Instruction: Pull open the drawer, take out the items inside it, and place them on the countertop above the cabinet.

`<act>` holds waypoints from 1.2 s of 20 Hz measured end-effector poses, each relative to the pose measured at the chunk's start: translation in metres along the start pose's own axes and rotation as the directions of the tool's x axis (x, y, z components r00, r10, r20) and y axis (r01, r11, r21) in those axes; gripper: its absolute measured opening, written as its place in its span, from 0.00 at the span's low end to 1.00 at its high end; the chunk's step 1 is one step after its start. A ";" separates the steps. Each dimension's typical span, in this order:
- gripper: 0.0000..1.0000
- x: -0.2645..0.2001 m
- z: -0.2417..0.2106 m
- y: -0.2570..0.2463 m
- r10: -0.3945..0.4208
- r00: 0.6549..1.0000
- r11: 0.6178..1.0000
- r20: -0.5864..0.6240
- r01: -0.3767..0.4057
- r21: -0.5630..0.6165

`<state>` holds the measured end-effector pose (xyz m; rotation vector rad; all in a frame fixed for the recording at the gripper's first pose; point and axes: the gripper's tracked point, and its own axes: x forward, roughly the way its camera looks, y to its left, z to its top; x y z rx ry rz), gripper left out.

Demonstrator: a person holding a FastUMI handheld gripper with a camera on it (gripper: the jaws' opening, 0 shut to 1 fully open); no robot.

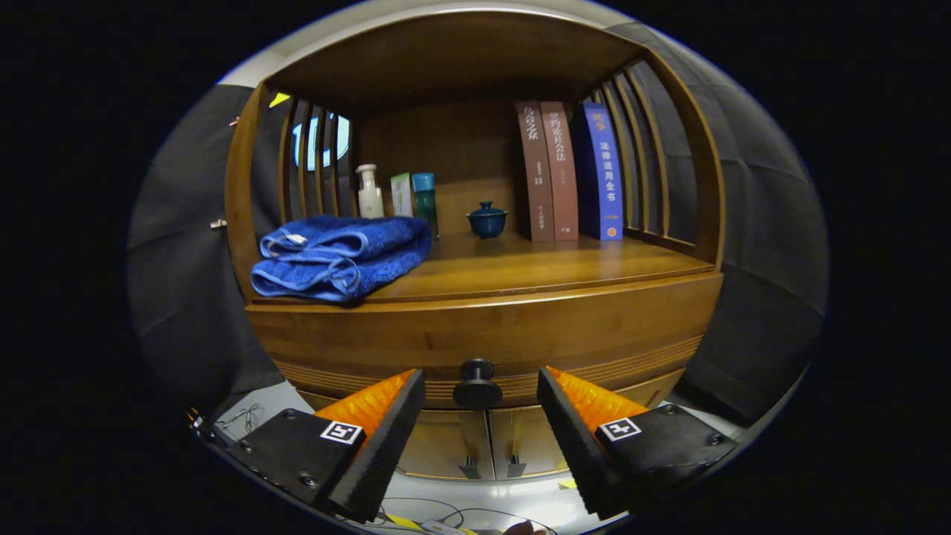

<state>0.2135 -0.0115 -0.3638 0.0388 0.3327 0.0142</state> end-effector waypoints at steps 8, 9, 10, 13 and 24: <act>0.38 0.029 -0.028 0.001 0.018 0.999 1.000 -0.043 -0.018 0.001; 0.28 0.033 -0.030 0.001 0.018 0.999 1.000 -0.039 -0.019 -0.006; 0.28 0.029 -0.028 0.000 0.019 0.999 1.000 -0.038 -0.019 -0.009; 0.28 0.014 -0.033 -0.001 0.016 0.999 1.000 -0.038 -0.016 -0.006; 0.28 -0.090 -0.065 -0.007 0.027 0.998 1.000 -0.064 -0.026 0.010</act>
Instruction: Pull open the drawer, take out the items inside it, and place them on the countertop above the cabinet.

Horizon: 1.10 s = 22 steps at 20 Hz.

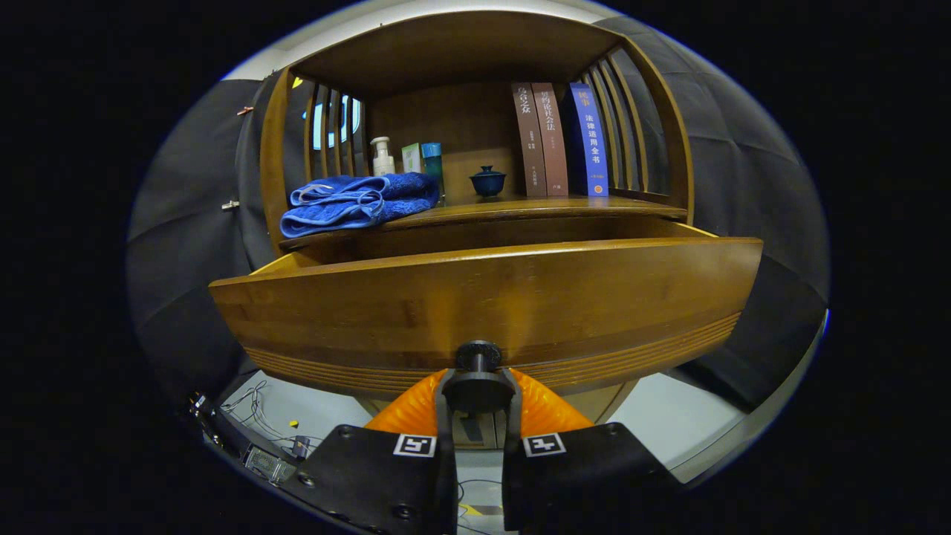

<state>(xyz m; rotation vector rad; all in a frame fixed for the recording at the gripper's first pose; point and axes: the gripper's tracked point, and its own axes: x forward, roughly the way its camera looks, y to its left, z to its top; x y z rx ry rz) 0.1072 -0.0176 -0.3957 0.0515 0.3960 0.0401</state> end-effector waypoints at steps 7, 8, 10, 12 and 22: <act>0.28 -0.034 -0.019 -0.002 -0.003 1.000 1.000 -0.011 0.003 -0.010; 0.28 -0.035 -0.023 -0.001 -0.002 1.000 1.000 -0.020 0.001 -0.008; 0.28 -0.038 -0.022 0.000 -0.001 1.000 1.000 -0.021 0.001 0.005; 0.28 -0.037 -0.023 -0.001 -0.004 1.000 1.000 -0.019 0.004 0.010; 0.99 -0.050 -0.007 0.003 0.012 1.000 0.999 0.020 -0.013 0.032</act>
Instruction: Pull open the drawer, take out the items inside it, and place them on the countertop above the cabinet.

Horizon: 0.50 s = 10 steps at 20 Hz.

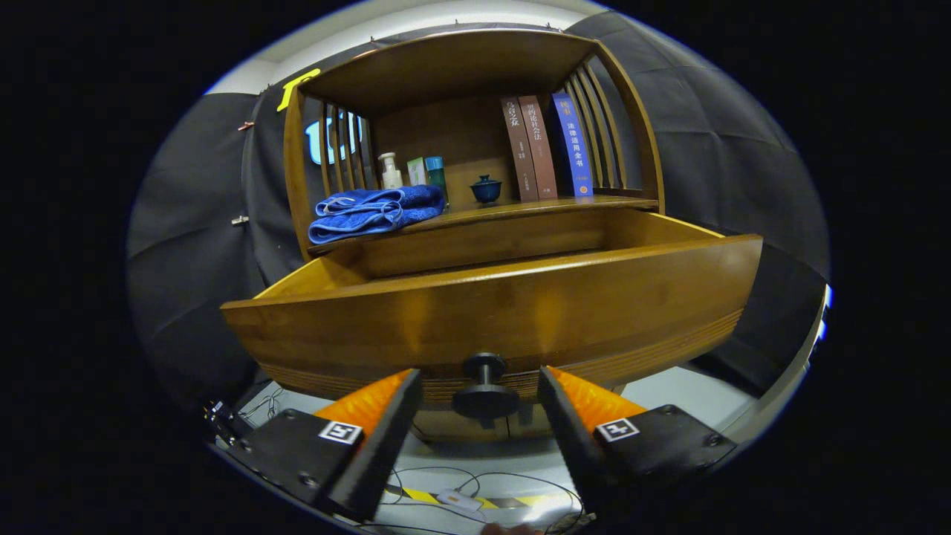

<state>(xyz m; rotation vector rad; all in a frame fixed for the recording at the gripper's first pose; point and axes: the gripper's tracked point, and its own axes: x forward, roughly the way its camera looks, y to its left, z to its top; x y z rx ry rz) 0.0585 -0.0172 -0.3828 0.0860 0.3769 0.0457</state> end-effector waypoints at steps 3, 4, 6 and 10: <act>1.00 -0.016 0.020 0.001 -0.002 1.000 1.000 0.022 0.003 -0.028; 1.00 -0.022 0.032 0.001 -0.007 0.999 1.000 0.045 0.009 -0.029; 1.00 -0.033 0.062 0.001 -0.017 0.995 0.999 0.094 0.020 -0.034; 1.00 -0.026 0.116 -0.001 -0.029 0.994 0.997 0.108 0.037 -0.065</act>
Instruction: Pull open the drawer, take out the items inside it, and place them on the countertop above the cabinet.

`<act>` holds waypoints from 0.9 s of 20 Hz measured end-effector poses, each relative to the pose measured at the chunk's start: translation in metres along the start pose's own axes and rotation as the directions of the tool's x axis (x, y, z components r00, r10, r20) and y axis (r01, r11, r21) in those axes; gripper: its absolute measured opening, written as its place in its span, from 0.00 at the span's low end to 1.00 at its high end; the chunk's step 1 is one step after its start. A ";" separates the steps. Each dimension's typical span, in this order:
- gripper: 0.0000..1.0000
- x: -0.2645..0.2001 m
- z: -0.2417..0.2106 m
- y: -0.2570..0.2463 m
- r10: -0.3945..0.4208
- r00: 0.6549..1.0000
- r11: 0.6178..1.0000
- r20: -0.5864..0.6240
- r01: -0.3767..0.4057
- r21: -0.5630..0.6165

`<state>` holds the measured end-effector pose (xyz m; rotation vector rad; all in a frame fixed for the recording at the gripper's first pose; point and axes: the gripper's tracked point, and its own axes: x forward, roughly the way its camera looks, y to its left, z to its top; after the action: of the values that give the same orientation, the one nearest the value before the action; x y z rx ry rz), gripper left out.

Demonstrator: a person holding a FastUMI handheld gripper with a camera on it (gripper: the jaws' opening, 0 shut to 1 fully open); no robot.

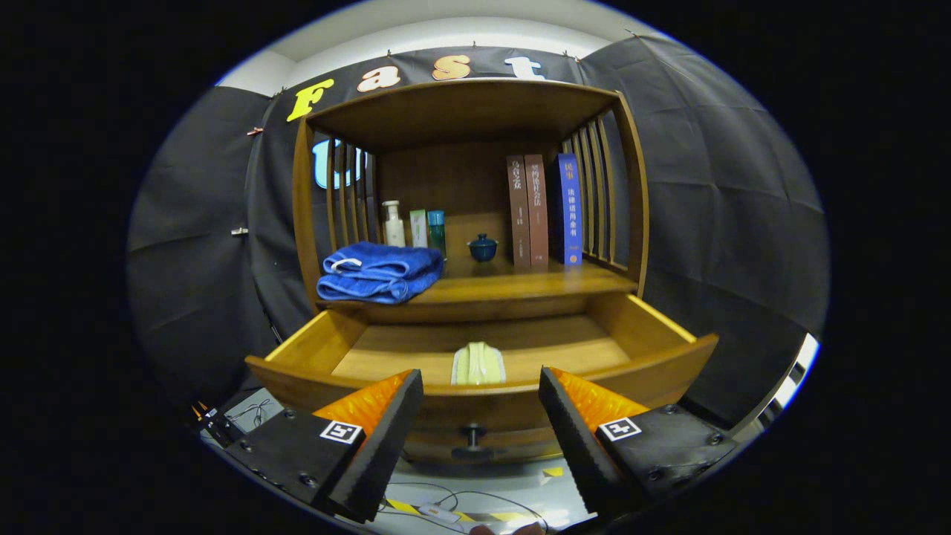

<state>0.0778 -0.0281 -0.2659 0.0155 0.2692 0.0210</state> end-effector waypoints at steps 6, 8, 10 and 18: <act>1.00 0.070 0.018 -0.007 -0.032 0.977 1.000 -0.211 0.031 -0.005; 1.00 0.097 0.002 -0.013 -0.065 0.948 0.998 -0.313 0.058 -0.035; 1.00 0.118 -0.014 -0.006 -0.050 0.911 0.998 -0.409 0.030 -0.056; 0.96 0.169 -0.070 0.003 -0.033 0.736 0.999 -0.677 0.029 -0.017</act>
<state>0.2220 -0.0203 -0.3783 -0.0036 1.0128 -0.0073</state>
